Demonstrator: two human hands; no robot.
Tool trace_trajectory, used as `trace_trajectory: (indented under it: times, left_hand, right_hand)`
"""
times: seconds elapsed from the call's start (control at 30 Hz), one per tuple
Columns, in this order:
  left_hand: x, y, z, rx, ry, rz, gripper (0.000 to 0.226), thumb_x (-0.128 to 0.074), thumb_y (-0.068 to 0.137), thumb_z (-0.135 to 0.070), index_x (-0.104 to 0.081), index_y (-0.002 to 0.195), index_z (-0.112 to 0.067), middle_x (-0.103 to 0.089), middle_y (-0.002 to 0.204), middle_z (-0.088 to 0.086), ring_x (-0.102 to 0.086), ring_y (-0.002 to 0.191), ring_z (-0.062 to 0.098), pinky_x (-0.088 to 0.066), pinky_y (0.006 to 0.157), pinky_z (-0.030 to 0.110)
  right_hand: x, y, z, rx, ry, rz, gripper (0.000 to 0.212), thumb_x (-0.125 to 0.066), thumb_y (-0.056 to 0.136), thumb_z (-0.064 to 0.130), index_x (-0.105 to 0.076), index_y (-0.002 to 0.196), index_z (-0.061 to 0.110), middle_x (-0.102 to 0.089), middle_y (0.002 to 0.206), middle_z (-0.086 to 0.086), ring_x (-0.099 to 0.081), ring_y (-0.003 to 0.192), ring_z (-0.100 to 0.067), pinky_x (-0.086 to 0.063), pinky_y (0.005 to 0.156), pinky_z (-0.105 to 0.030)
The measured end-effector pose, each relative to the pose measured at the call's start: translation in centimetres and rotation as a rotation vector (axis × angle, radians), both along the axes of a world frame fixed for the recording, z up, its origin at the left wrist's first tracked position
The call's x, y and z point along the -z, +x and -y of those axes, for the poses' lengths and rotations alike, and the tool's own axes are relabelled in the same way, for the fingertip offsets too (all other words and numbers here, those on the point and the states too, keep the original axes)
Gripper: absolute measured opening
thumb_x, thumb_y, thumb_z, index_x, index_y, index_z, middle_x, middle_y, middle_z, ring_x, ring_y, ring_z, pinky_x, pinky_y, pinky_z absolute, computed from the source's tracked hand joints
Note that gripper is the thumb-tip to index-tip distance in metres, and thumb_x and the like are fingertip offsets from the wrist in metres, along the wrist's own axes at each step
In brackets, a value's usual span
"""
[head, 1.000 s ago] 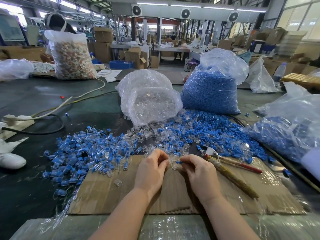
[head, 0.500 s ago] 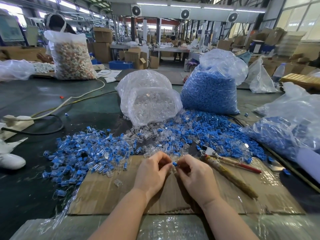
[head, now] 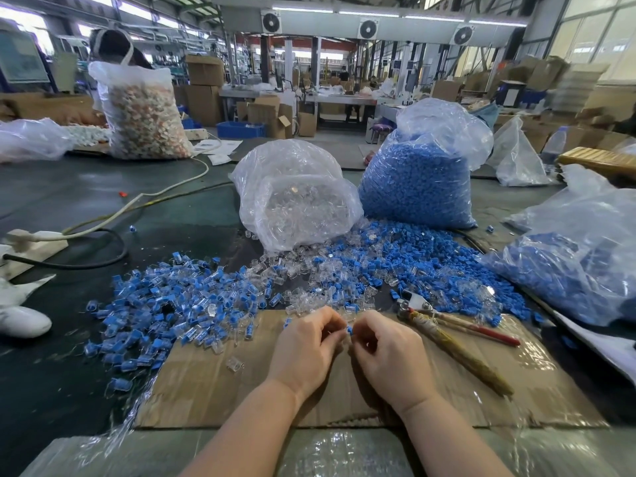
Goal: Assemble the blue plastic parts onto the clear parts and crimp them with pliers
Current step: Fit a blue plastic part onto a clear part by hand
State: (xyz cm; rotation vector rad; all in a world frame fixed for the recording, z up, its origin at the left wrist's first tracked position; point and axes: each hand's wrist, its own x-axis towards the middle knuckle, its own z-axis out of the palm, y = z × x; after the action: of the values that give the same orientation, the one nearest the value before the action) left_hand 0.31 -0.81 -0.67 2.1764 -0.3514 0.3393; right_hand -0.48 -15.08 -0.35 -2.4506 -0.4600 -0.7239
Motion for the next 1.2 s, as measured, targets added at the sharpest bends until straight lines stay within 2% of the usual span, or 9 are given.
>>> trace_trajectory:
  times: [0.17,0.4,0.53,0.73,0.87,0.93,1.1,1.13,1.2]
  left_hand:
    - [0.0,-0.1,0.1,0.036,0.094,0.023,0.012,-0.064,0.086,-0.017,-0.066,0.096,-0.023,-0.069,0.091,-0.010,-0.062,0.086,0.004,-0.048,0.082,0.019]
    - [-0.4,0.4,-0.2,-0.017,-0.202,-0.149,0.018,-0.062,0.087,-0.009,-0.060,0.083,-0.027,-0.066,0.080,-0.007,-0.061,0.072,-0.003,-0.047,0.067,0.009]
    - [-0.4,0.4,-0.3,-0.003,-0.227,-0.171,0.021,-0.061,0.087,-0.009,-0.059,0.082,-0.028,-0.066,0.079,-0.006,-0.062,0.072,-0.002,-0.048,0.067,0.009]
    - [-0.3,0.6,-0.2,-0.001,-0.209,-0.158,0.016,-0.063,0.086,-0.010,-0.061,0.082,-0.026,-0.067,0.077,-0.007,-0.062,0.070,0.000,-0.049,0.067,0.013]
    - [-0.4,0.5,-0.2,0.003,-0.220,-0.163,0.010,-0.067,0.083,-0.012,-0.063,0.082,-0.021,-0.067,0.077,-0.003,-0.063,0.072,0.008,-0.050,0.067,0.014]
    - [-0.4,0.5,-0.2,-0.010,-0.216,-0.155,0.012,-0.069,0.082,-0.012,-0.062,0.079,-0.022,-0.066,0.075,-0.004,-0.061,0.069,0.004,-0.048,0.066,0.012]
    - [-0.5,0.5,-0.2,-0.027,-0.224,-0.154,0.018,-0.070,0.081,-0.011,-0.060,0.074,-0.025,-0.063,0.071,-0.009,-0.055,0.063,-0.009,-0.043,0.062,0.007]
    - [-0.5,0.5,-0.2,-0.026,-0.223,-0.156,0.019,-0.069,0.081,-0.011,-0.059,0.074,-0.025,-0.062,0.071,-0.009,-0.054,0.063,-0.010,-0.042,0.062,0.006]
    - [-0.5,0.5,-0.2,-0.023,-0.210,-0.157,0.019,-0.068,0.082,-0.011,-0.059,0.075,-0.025,-0.062,0.072,-0.009,-0.054,0.064,-0.010,-0.042,0.062,0.006]
  right_hand:
    - [0.1,0.1,-0.1,0.009,0.009,-0.014,0.021,-0.076,0.063,0.007,-0.059,0.072,0.016,-0.064,0.063,0.003,-0.060,0.057,-0.022,-0.045,0.054,-0.027]
    - [-0.3,-0.2,-0.1,-0.033,0.109,-0.015,0.014,-0.076,0.076,0.018,-0.065,0.084,0.016,-0.067,0.075,0.008,-0.063,0.068,-0.014,-0.053,0.062,-0.034]
    - [-0.5,-0.3,-0.1,-0.071,0.088,-0.012,0.020,-0.075,0.077,0.018,-0.069,0.097,0.018,-0.064,0.086,0.010,-0.059,0.073,-0.008,-0.054,0.066,-0.033]
    - [-0.6,-0.2,0.0,-0.106,0.099,-0.068,0.024,-0.071,0.078,0.033,-0.072,0.099,0.020,-0.065,0.089,0.006,-0.063,0.080,-0.014,-0.053,0.068,-0.035]
    - [-0.4,-0.1,0.0,-0.099,0.076,-0.079,0.024,-0.075,0.076,0.028,-0.072,0.099,0.019,-0.065,0.090,0.006,-0.064,0.081,-0.015,-0.054,0.069,-0.036]
    - [-0.2,0.0,-0.1,-0.082,0.062,-0.063,0.023,-0.076,0.075,0.021,-0.072,0.097,0.017,-0.065,0.090,0.005,-0.063,0.081,-0.016,-0.054,0.069,-0.036]
    - [-0.6,0.2,0.8,0.104,0.029,0.029,0.026,-0.076,0.074,0.016,-0.068,0.099,0.014,-0.064,0.092,0.002,-0.060,0.087,-0.020,-0.048,0.082,-0.038]
    - [-0.9,0.4,1.2,0.203,0.012,0.003,0.031,-0.074,0.078,0.020,-0.066,0.107,0.015,-0.063,0.099,0.000,-0.059,0.094,-0.021,-0.045,0.087,-0.039]
    - [-1.3,0.8,2.4,0.462,-0.097,-0.195,0.049,-0.059,0.087,0.040,-0.049,0.130,0.019,-0.055,0.125,-0.003,-0.049,0.118,-0.022,-0.034,0.103,-0.041]
